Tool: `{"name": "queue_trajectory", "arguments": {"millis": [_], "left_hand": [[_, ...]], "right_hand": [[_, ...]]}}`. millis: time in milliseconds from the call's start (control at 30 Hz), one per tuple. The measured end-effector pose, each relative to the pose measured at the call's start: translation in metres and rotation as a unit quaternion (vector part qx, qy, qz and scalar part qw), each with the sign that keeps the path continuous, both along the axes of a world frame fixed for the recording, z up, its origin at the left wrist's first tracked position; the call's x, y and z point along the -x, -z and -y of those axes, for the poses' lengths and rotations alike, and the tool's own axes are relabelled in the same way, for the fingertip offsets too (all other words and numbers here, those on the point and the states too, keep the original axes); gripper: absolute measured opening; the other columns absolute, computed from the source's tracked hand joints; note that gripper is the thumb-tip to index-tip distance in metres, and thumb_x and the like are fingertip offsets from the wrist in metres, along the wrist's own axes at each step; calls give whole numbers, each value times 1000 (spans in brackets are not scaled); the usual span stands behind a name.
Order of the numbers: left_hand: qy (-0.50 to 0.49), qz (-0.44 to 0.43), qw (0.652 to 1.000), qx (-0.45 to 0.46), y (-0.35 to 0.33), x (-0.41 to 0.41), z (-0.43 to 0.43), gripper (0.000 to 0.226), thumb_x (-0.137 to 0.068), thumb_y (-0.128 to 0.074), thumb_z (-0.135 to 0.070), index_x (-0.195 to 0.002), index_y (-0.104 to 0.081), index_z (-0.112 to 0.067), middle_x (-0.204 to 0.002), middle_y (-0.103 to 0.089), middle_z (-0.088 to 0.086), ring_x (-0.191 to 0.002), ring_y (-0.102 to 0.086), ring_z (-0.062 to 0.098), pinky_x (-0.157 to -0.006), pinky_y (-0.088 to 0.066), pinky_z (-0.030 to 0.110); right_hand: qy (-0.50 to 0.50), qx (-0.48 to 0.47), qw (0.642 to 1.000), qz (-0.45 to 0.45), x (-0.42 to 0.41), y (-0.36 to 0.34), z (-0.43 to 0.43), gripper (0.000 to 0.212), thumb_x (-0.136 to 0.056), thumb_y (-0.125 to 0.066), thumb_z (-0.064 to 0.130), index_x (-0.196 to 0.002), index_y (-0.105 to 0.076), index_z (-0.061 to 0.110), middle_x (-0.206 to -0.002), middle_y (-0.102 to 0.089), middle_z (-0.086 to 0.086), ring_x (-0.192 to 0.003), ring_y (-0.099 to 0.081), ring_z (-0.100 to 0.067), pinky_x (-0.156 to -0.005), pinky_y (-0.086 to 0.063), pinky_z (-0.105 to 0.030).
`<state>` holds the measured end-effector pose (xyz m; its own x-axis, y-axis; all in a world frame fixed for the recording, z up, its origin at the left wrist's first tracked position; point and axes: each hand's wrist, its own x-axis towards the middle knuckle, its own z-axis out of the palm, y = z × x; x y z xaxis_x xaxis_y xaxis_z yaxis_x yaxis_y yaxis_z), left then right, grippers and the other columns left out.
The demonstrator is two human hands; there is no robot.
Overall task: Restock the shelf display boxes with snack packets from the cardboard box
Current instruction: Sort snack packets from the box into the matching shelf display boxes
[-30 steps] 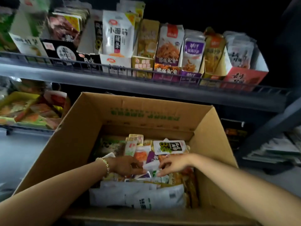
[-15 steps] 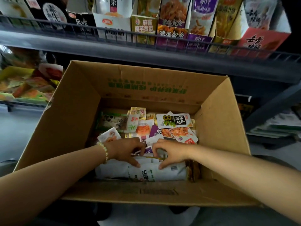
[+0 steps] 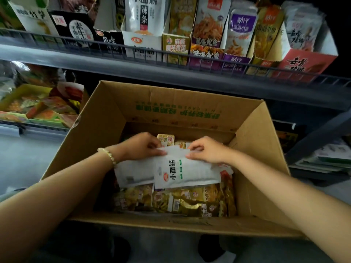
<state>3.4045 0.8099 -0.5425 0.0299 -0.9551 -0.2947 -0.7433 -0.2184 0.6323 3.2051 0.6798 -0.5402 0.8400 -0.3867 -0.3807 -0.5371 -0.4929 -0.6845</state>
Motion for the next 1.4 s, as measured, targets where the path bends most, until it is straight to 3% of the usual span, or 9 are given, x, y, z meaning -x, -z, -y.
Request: {"name": "queue_trajectory", "arguments": {"millis": [100,300,567,700,867,1033,1167,1267,1400], "left_hand": [[-53,-33,994,85,-40,-6,11,23,-91,-61,-34,-72,-64,-20,-73,-66,-7,-64,-63,-1,-57,-50,12],[-133,-117,975,132,-66,1,21,29,-97,-51,-33,-72,-53,-18,-68,-63,-6,-56,-60,2,-50,-45,16],[-375,-240,859,254,-68,9,28,25,-103,-39,-30,-86,-49,-14,-87,-65,9,-75,-65,19,-66,-55,35],[-424,-236,823,297,-66,35,43,25,-103,-35,-30,-88,-46,-13,-80,-56,0,-69,-54,9,-53,-45,12],[-445,-343,784,264,-52,60,46,32,-104,-28,-36,-95,-46,-12,-91,-60,8,-79,-63,16,-60,-56,22],[-383,-427,792,207,-53,56,42,36,-102,-34,-38,-113,-55,-11,-102,-72,8,-89,-72,21,-70,-60,33],[-361,-401,812,224,-60,49,36,24,-101,-43,-26,-109,-61,-12,-101,-75,4,-86,-73,18,-70,-60,33],[-386,-409,791,241,-66,40,35,23,-100,-43,-25,-107,-60,-11,-95,-75,3,-82,-74,18,-61,-59,28],[-371,-409,792,260,-70,40,35,22,-100,-43,-24,-108,-59,-12,-96,-75,4,-83,-73,18,-62,-58,26]], "right_hand": [[77,-45,995,46,0,-27,14,28,-88,-67,26,-113,-57,20,-46,-58,18,-46,-52,7,-49,-37,-9],[156,-8,980,122,13,-64,30,21,-80,-75,29,-99,-69,26,-95,-72,9,-86,-67,-3,-68,-52,-15],[378,-139,878,259,11,-64,22,10,-93,-58,27,-92,-64,20,-92,-71,0,-89,-66,-20,-75,-53,-35],[383,-244,859,236,-18,-40,-15,15,-97,-51,26,-102,-60,15,-103,-71,-7,-95,-67,-24,-88,-54,-45],[413,-244,840,255,-25,-31,-34,36,-85,-67,31,-112,-52,14,-106,-68,-5,-92,-67,-18,-74,-56,-29],[362,-276,855,247,-20,-37,-27,50,-65,-78,34,-109,-65,14,-102,-74,-4,-90,-71,-19,-76,-58,-33],[430,-305,790,311,-12,-43,-5,28,-80,-71,23,-105,-65,13,-96,-75,-2,-86,-72,-19,-69,-57,-32],[452,-320,749,364,-1,-51,17,29,-81,-69,27,-108,-66,17,-105,-72,-5,-100,-67,-25,-86,-54,-43],[401,-323,777,362,-2,-55,14,36,-76,-67,28,-110,-66,15,-109,-72,-6,-103,-67,-26,-91,-52,-42]]}}
